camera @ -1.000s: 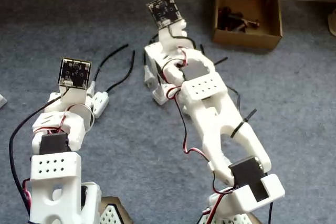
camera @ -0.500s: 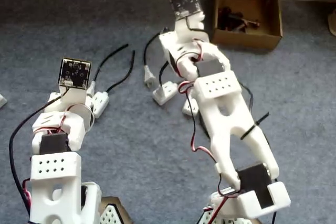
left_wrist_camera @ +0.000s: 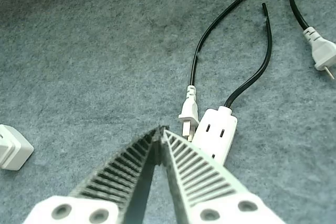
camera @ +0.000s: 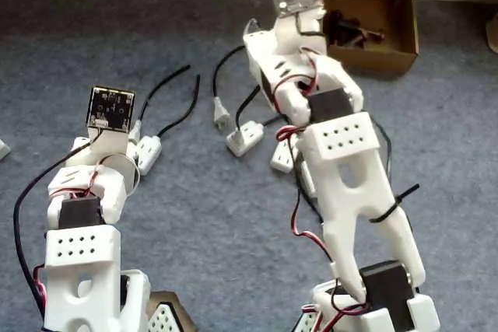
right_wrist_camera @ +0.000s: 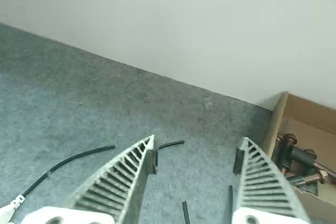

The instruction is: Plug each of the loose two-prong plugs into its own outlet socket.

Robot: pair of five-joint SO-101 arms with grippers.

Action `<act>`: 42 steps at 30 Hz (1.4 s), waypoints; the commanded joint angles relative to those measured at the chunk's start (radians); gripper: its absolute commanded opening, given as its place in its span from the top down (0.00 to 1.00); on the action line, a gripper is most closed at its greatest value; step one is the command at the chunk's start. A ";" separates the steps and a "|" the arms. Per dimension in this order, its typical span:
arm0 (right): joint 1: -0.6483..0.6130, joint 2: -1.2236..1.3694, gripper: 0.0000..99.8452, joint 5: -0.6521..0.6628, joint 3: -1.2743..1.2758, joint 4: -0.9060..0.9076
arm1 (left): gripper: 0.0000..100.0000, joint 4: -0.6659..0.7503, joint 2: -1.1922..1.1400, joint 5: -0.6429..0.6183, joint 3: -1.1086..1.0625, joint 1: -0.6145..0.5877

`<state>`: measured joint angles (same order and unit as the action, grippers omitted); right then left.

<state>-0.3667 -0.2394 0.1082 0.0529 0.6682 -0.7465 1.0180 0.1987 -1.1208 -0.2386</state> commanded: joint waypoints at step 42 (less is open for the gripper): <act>0.288 -0.954 0.96 -0.141 1.082 0.384 | 0.72 -0.249 -0.018 0.305 0.297 0.329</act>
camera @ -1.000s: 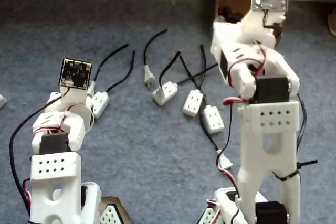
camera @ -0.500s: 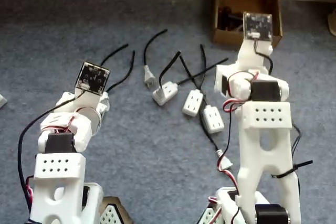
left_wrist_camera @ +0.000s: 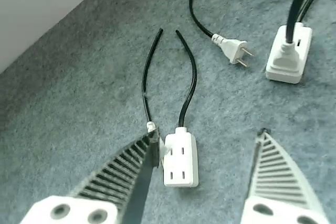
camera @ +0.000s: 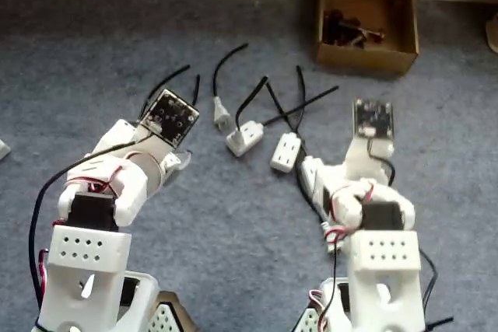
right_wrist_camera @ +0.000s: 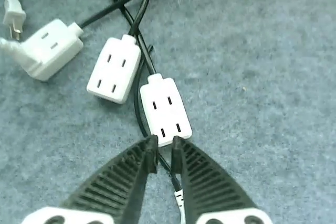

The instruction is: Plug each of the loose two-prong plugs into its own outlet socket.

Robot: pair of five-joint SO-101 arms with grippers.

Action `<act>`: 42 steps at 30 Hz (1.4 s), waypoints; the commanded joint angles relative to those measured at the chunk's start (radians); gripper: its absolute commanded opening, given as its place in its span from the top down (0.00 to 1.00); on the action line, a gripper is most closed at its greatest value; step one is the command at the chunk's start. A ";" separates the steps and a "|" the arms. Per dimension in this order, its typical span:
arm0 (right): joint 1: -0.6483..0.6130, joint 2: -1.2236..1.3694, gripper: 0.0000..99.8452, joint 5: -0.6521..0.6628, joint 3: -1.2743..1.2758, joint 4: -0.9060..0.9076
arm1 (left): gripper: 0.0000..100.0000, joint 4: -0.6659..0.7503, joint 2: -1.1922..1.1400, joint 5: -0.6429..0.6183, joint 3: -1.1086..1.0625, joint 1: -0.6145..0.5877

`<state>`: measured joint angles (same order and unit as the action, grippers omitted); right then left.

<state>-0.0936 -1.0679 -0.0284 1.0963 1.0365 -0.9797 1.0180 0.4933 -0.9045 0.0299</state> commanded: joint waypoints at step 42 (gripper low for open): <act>0.111 -0.481 0.99 0.149 0.386 0.021 | 0.67 -0.379 -0.802 0.008 0.737 0.236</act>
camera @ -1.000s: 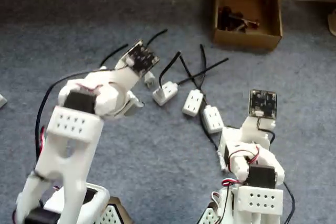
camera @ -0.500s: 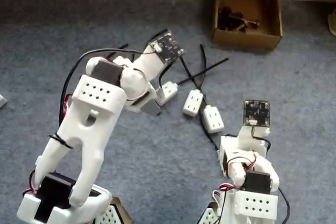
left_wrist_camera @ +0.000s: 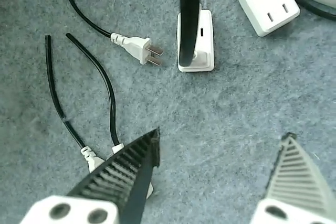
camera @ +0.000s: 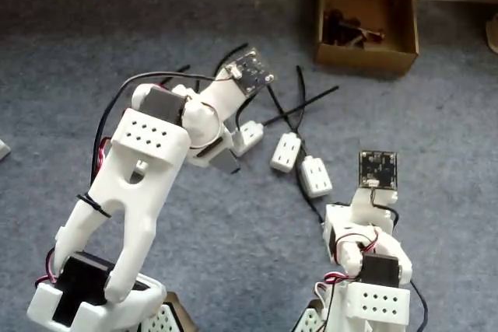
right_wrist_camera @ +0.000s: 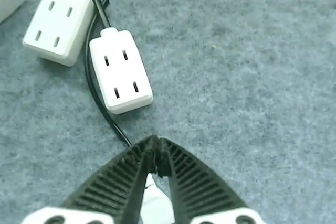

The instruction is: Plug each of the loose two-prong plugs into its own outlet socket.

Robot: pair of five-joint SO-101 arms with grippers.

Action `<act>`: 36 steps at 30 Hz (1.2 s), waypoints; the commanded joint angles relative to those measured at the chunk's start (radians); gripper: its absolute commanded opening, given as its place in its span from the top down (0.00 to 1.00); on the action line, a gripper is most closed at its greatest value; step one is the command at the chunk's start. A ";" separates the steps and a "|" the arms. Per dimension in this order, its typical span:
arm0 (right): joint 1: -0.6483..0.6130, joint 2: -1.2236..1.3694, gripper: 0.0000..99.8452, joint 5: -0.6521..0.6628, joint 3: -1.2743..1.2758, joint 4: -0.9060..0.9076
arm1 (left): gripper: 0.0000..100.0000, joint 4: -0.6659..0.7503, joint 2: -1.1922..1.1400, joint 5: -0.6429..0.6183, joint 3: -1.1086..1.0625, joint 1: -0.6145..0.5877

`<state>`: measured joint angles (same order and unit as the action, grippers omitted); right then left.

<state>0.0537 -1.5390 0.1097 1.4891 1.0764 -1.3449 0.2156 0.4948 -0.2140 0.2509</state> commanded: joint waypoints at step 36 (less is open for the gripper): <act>-0.084 -0.010 0.99 0.012 0.051 -0.065 | 0.67 0.107 -0.147 0.031 0.053 0.088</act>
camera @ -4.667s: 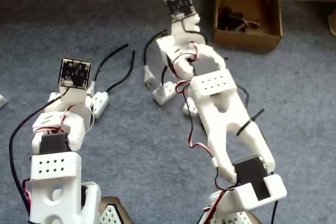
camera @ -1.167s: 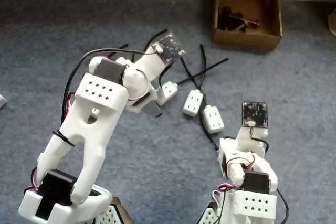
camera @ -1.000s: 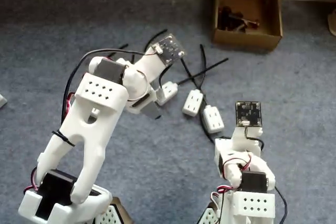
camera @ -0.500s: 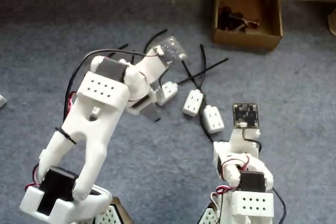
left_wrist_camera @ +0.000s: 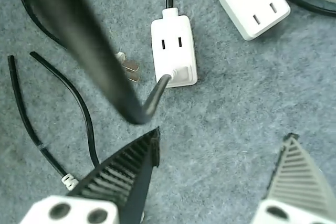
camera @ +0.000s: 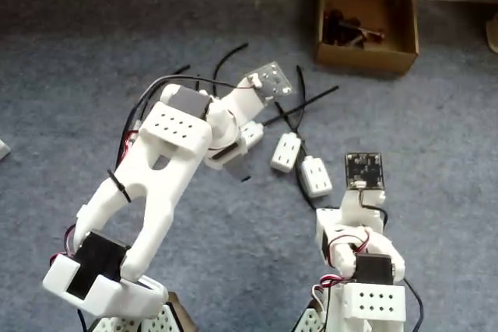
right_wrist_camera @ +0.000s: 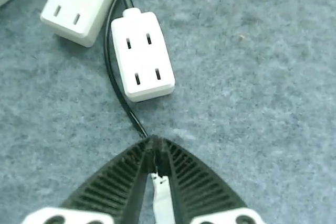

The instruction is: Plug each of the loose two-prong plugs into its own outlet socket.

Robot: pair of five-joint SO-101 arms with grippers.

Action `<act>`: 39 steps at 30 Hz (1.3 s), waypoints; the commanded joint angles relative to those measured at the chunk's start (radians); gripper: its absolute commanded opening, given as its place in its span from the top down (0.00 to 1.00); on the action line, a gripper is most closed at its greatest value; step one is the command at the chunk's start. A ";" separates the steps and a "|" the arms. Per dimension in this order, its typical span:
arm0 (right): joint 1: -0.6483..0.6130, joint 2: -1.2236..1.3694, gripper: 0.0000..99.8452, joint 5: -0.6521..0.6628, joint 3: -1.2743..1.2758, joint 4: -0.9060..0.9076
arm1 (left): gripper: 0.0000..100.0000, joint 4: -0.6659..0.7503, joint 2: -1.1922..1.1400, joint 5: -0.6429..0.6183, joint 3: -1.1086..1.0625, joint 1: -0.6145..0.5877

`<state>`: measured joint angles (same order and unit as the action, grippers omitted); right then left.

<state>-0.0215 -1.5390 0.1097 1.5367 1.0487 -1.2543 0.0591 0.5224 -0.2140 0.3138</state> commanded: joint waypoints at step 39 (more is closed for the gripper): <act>-0.008 -0.010 0.99 0.012 0.022 -0.041 | 0.67 0.133 0.007 0.009 0.042 0.022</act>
<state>-0.0215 -1.5390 0.1097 1.5658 1.0303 -1.1347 0.0591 0.5224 -0.2140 0.3261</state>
